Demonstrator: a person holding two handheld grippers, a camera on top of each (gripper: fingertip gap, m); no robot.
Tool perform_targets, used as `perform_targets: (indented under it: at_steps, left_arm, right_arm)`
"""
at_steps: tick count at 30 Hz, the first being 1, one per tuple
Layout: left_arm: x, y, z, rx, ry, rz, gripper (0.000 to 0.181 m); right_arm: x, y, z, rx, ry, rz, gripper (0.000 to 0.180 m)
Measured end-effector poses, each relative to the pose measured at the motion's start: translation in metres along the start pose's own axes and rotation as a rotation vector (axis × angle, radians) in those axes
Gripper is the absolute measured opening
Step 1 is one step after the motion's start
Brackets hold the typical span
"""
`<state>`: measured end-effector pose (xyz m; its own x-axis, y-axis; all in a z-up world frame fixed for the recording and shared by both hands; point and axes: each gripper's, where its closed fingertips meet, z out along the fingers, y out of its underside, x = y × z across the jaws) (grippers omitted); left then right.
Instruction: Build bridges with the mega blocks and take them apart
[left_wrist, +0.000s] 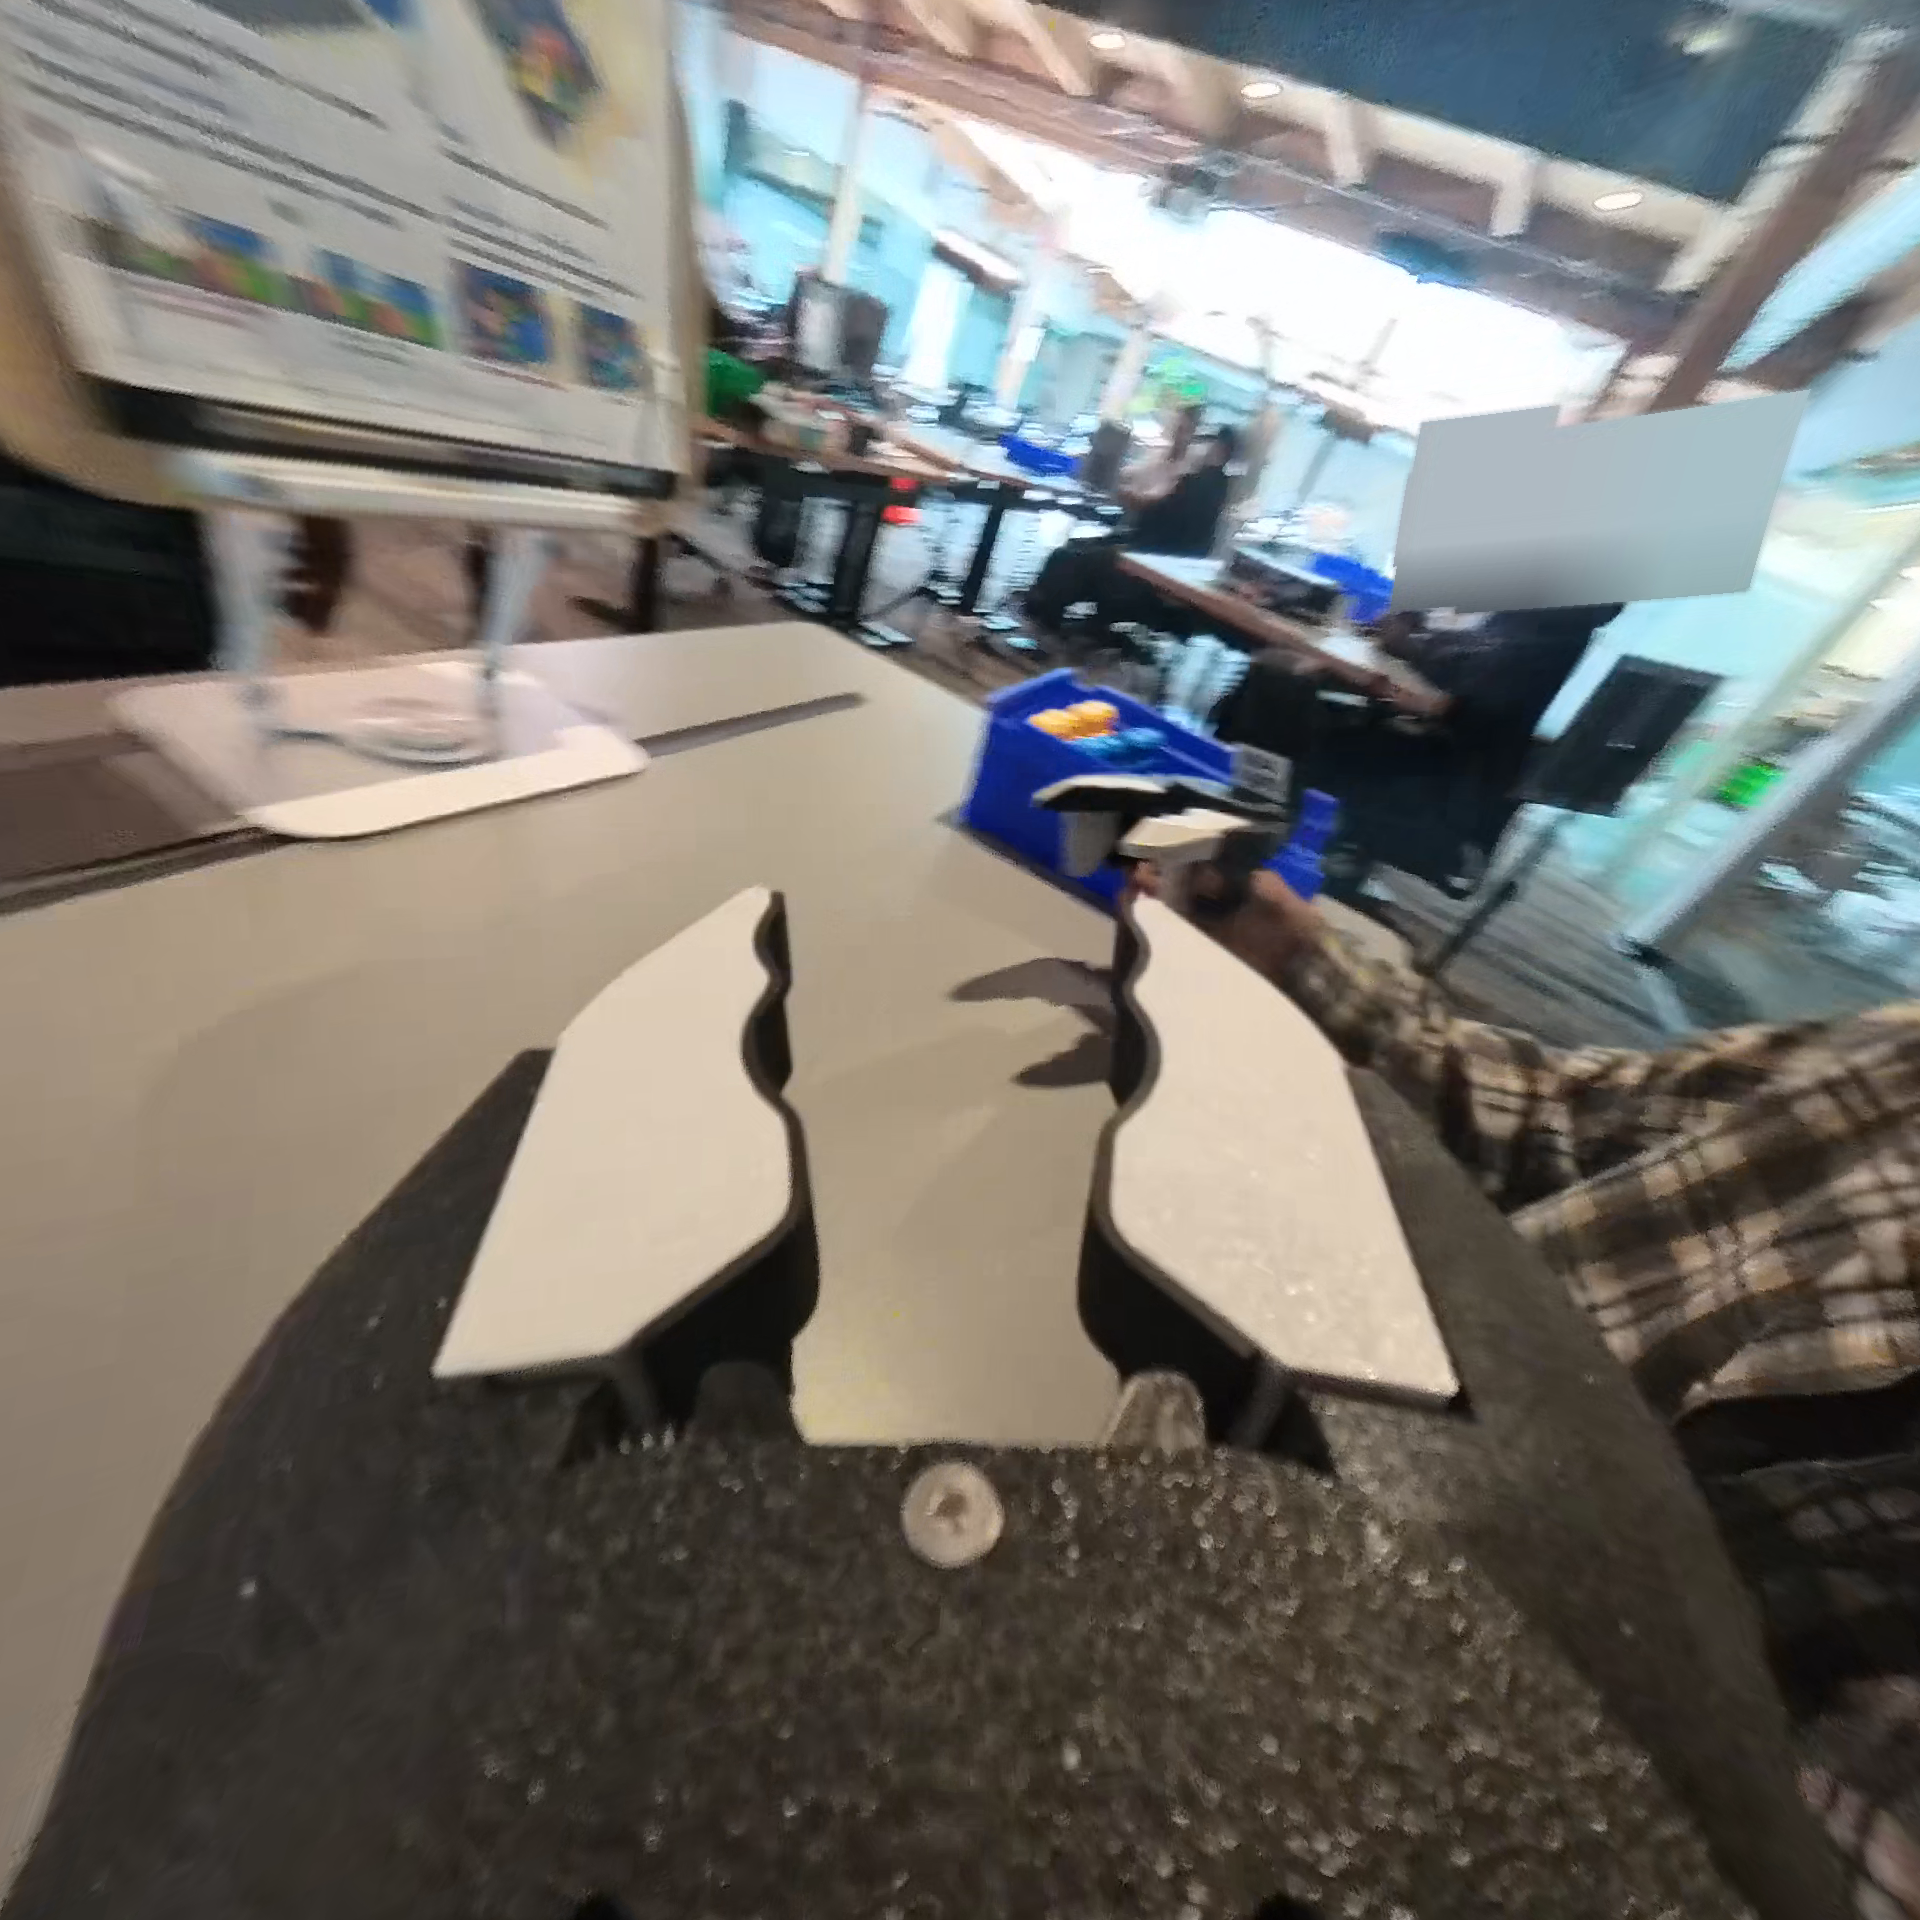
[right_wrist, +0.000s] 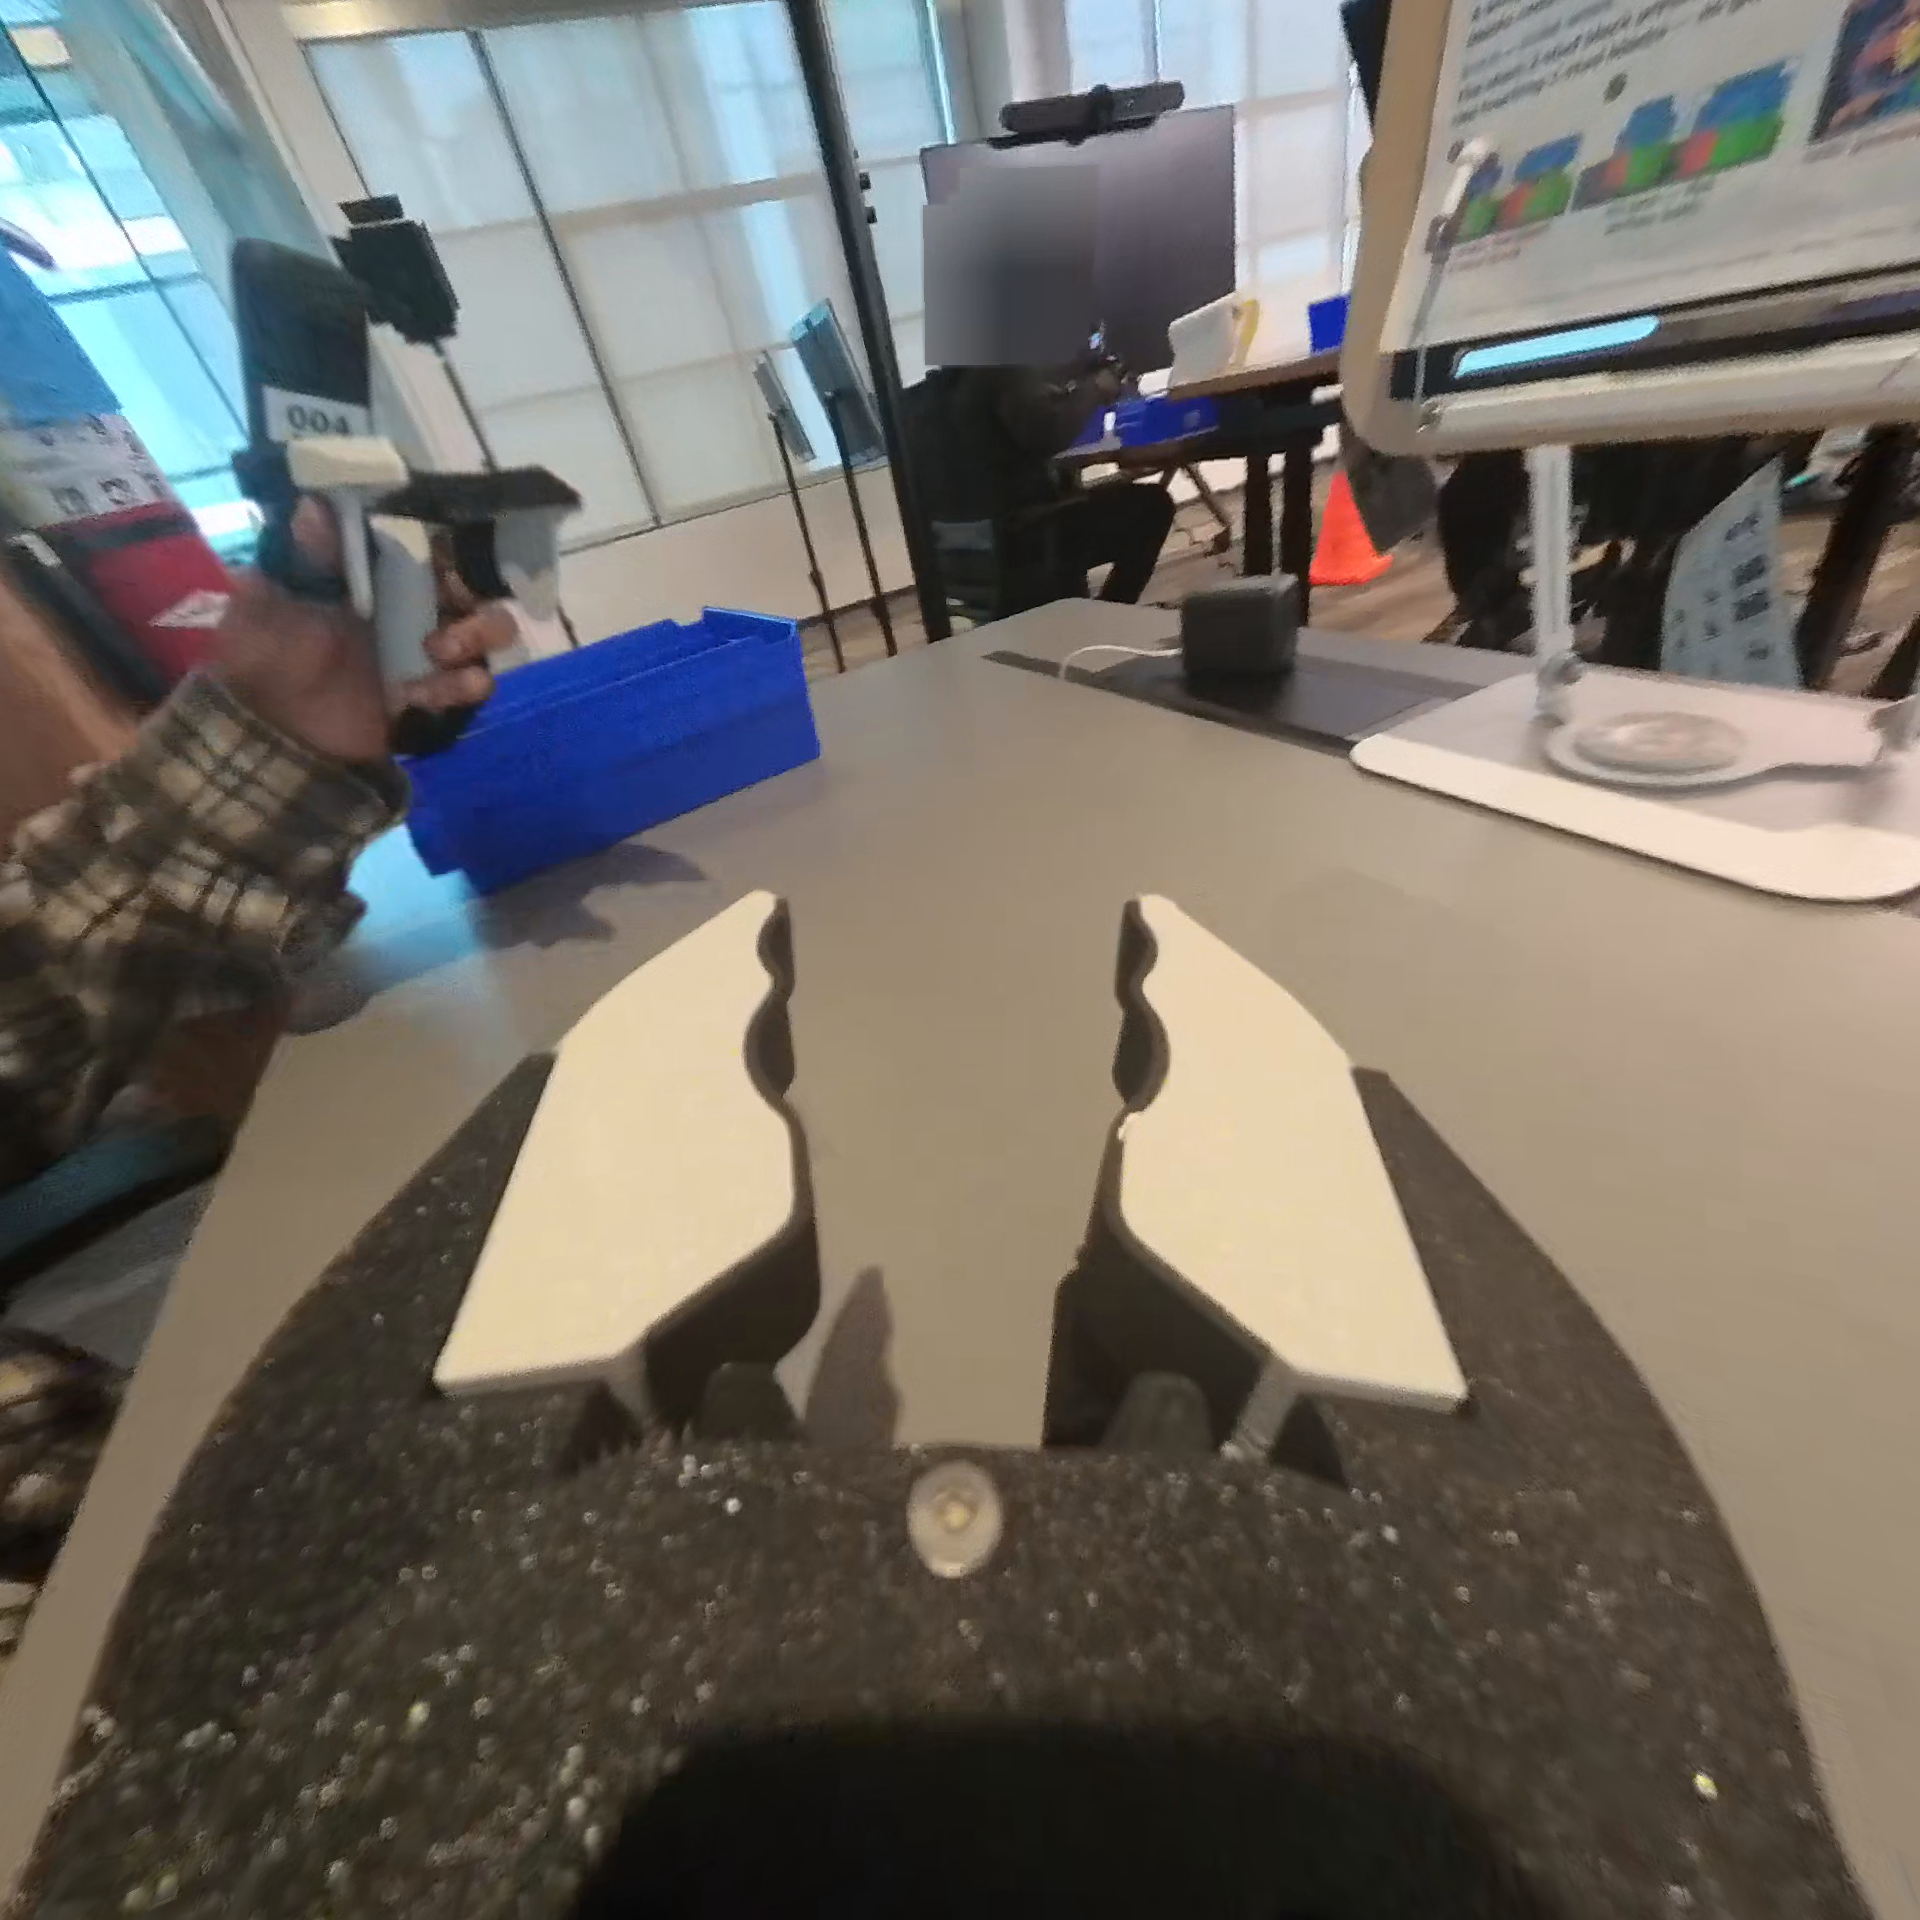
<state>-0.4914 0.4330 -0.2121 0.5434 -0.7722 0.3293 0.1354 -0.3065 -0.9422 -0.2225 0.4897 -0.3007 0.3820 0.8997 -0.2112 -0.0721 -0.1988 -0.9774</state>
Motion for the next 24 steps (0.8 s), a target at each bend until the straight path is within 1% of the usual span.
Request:
perform_targets:
  at_steps: [2,4,6,8,11,13,15,18,21,24]
  left_arm:
    - [-0.037,-0.018,-0.057,-0.036,-0.200,0.001,0.059]
    - [-0.084,-0.027,-0.117,-0.083,-0.403,-0.060,0.060]
    - [-0.127,-0.024,-0.168,-0.088,-0.536,-0.221,0.065]
    - [-0.157,-0.007,-0.198,-0.083,-0.595,-0.430,0.065]
    - [-0.184,0.026,-0.211,-0.113,-0.660,-0.646,0.067]
    - [-0.195,0.042,-0.211,-0.157,-0.704,-0.734,0.068]
    - [-0.203,0.048,-0.211,-0.187,-0.744,-0.781,0.065]
    - [-0.197,0.049,-0.210,-0.281,-0.759,-0.782,0.065]
    - [-0.174,0.046,-0.215,-0.414,-0.751,-0.690,0.066]
    - [-0.138,0.053,-0.224,-0.566,-0.659,-0.592,0.062]
  right_arm:
    - [-0.004,0.008,0.005,-0.032,-0.021,0.015,0.060]
    - [-0.009,0.017,0.010,-0.081,-0.033,0.000,0.059]
    - [-0.011,0.024,0.014,-0.122,-0.029,-0.033,0.058]
    - [-0.013,0.030,0.018,-0.155,-0.025,-0.064,0.058]
    - [-0.014,0.034,0.020,-0.183,-0.013,-0.087,0.058]
    - [-0.014,0.035,0.020,-0.184,-0.011,-0.077,0.058]
    - [-0.014,0.036,0.020,-0.188,-0.011,-0.057,0.057]
    - [-0.015,0.037,0.019,-0.194,-0.017,-0.027,0.057]
    - [-0.020,0.038,0.019,-0.197,-0.039,-0.012,0.057]
    - [-0.028,0.039,0.020,-0.208,-0.069,-0.024,0.057]
